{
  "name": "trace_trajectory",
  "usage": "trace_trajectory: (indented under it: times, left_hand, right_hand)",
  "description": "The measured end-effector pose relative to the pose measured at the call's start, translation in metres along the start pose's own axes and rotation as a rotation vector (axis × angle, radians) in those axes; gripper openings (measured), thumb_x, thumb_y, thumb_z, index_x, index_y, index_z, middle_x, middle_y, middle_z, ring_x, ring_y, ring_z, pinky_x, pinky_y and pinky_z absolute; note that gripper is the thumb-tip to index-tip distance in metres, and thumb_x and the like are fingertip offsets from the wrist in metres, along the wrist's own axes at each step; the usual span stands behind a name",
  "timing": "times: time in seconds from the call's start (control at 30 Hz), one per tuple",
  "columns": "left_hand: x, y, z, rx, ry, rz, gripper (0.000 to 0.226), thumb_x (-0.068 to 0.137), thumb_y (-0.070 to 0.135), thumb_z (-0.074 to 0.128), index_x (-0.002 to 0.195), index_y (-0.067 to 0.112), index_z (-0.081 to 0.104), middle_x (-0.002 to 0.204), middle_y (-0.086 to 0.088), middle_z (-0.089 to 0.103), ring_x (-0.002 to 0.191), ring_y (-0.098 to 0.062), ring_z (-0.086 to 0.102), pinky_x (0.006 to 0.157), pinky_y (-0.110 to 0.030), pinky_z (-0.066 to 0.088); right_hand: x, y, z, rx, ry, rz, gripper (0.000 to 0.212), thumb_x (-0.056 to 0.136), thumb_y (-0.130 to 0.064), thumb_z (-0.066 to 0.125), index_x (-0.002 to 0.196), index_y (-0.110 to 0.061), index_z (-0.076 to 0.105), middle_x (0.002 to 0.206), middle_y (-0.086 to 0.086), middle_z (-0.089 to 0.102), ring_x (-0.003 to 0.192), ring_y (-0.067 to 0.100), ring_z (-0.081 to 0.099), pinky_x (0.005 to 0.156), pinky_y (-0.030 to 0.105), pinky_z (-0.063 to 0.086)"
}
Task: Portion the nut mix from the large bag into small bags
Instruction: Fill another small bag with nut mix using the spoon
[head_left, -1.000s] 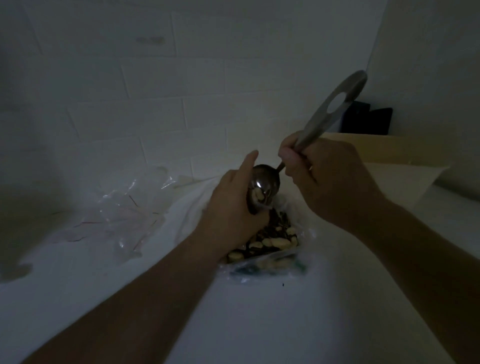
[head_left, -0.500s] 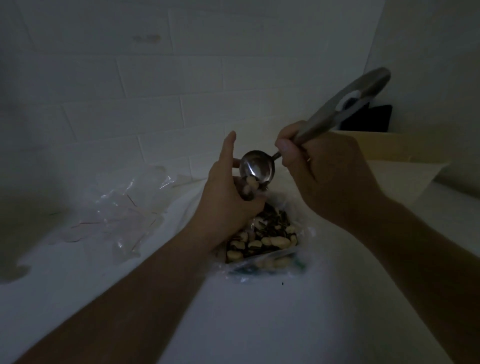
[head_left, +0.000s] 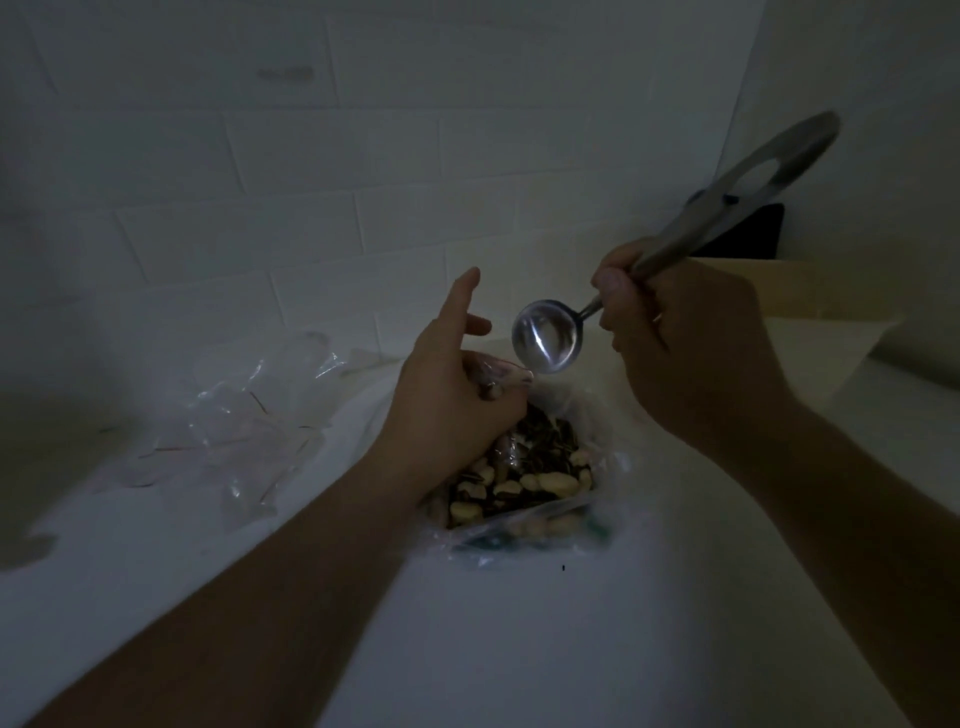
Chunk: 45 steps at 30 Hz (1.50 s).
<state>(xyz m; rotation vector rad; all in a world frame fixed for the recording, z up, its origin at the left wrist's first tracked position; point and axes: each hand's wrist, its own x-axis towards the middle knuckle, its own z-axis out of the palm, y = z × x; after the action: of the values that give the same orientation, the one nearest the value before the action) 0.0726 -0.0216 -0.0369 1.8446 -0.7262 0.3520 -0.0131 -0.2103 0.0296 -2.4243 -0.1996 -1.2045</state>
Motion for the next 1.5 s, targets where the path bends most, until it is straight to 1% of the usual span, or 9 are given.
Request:
trace_trajectory:
  times: [0.27, 0.4, 0.63, 0.83, 0.9, 1.0, 1.1, 1.27, 1.5]
  left_hand:
    - [-0.003, -0.010, -0.004, -0.013, 0.024, 0.034, 0.051, 0.077, 0.009, 0.084, 0.114, 0.039, 0.064, 0.126, 0.004, 0.060, 0.097, -0.011, 0.071, 0.084, -0.040, 0.061]
    - [0.002, -0.011, -0.014, 0.031, -0.024, 0.004, 0.029, 0.077, 0.017, 0.090, 0.089, 0.039, 0.075, 0.128, 0.008, 0.057, 0.108, -0.009, 0.067, 0.091, -0.027, 0.058]
    - [0.001, -0.005, -0.040, 0.031, -0.367, -0.111, 0.016, 0.085, 0.015, 0.086, 0.094, 0.026, 0.080, 0.097, 0.003, 0.076, 0.095, -0.011, 0.074, 0.089, -0.032, 0.061]
    - [0.006, -0.006, -0.055, -0.089, -0.184, -0.107, 0.016, 0.097, 0.001, 0.067, 0.093, 0.016, 0.071, 0.094, -0.002, 0.076, 0.090, -0.016, 0.071, 0.089, -0.039, 0.056]
    - [0.006, -0.005, -0.052, -0.231, -0.102, -0.117, 0.017, 0.101, 0.000, 0.059, 0.094, 0.014, 0.065, 0.105, -0.012, 0.072, 0.096, -0.024, 0.067, 0.090, -0.045, 0.057]
    - [0.004, -0.002, -0.045, -0.290, -0.086, -0.155, 0.017, 0.102, 0.009, 0.055, 0.091, 0.020, 0.061, 0.100, -0.004, 0.067, 0.090, -0.029, 0.062, 0.079, -0.046, 0.051]
    - [0.000, 0.002, -0.042, -0.193, -0.164, -0.221, 0.032, 0.107, 0.005, 0.048, 0.086, 0.027, 0.058, 0.082, -0.007, 0.056, 0.072, -0.022, 0.046, 0.067, -0.036, 0.034]
    - [-0.002, 0.001, -0.040, -0.025, -0.195, -0.359, 0.023, 0.111, 0.016, 0.043, 0.095, 0.021, 0.058, 0.072, 0.002, 0.051, 0.049, -0.002, 0.037, 0.044, -0.015, 0.031]
    - [-0.004, -0.002, -0.032, 0.008, -0.168, -0.476, 0.024, 0.112, 0.036, 0.036, 0.095, 0.025, 0.049, 0.074, -0.002, 0.056, 0.068, -0.021, 0.052, 0.061, -0.029, 0.040]
  right_hand:
    - [-0.007, 0.002, 0.007, 0.003, -0.047, 0.033, 0.039, 0.106, -0.040, 0.039, 0.102, -0.015, 0.068, 0.071, 0.001, 0.067, 0.061, 0.017, 0.065, 0.061, 0.033, 0.050]
    - [-0.007, -0.002, 0.012, -0.008, -0.076, 0.000, 0.038, 0.107, -0.039, 0.039, 0.104, -0.016, 0.068, 0.072, -0.001, 0.065, 0.062, 0.011, 0.062, 0.056, 0.021, 0.045]
    - [-0.010, 0.000, 0.012, -0.056, -0.193, 0.034, 0.037, 0.106, -0.039, 0.041, 0.103, -0.014, 0.068, 0.070, 0.000, 0.066, 0.062, 0.014, 0.064, 0.061, 0.030, 0.050]
    - [-0.011, -0.003, 0.007, -0.084, -0.303, 0.013, 0.029, 0.106, -0.039, 0.041, 0.098, -0.022, 0.063, 0.061, -0.011, 0.051, 0.057, 0.003, 0.054, 0.054, 0.012, 0.034]
    - [-0.011, -0.006, 0.005, -0.086, -0.360, -0.011, 0.027, 0.106, -0.038, 0.040, 0.095, -0.024, 0.060, 0.065, -0.011, 0.051, 0.061, 0.002, 0.054, 0.056, 0.012, 0.034]
    - [-0.012, -0.011, 0.002, -0.128, -0.481, -0.056, 0.023, 0.105, -0.041, 0.038, 0.089, -0.032, 0.051, 0.072, -0.011, 0.051, 0.066, 0.004, 0.052, 0.059, 0.021, 0.033]
    - [-0.013, -0.017, 0.000, -0.124, -0.526, -0.101, 0.022, 0.106, -0.040, 0.040, 0.086, -0.034, 0.048, 0.071, -0.013, 0.049, 0.065, 0.003, 0.050, 0.059, 0.021, 0.031]
    - [-0.011, -0.023, 0.002, -0.032, -0.506, -0.082, 0.025, 0.105, -0.040, 0.042, 0.084, -0.033, 0.052, 0.069, -0.009, 0.054, 0.066, 0.006, 0.053, 0.060, 0.017, 0.036]
    - [-0.023, -0.031, 0.026, -0.011, -0.378, -0.070, 0.025, 0.109, -0.033, 0.040, 0.090, -0.025, 0.054, 0.060, -0.009, 0.054, 0.050, 0.005, 0.054, 0.050, 0.017, 0.041]
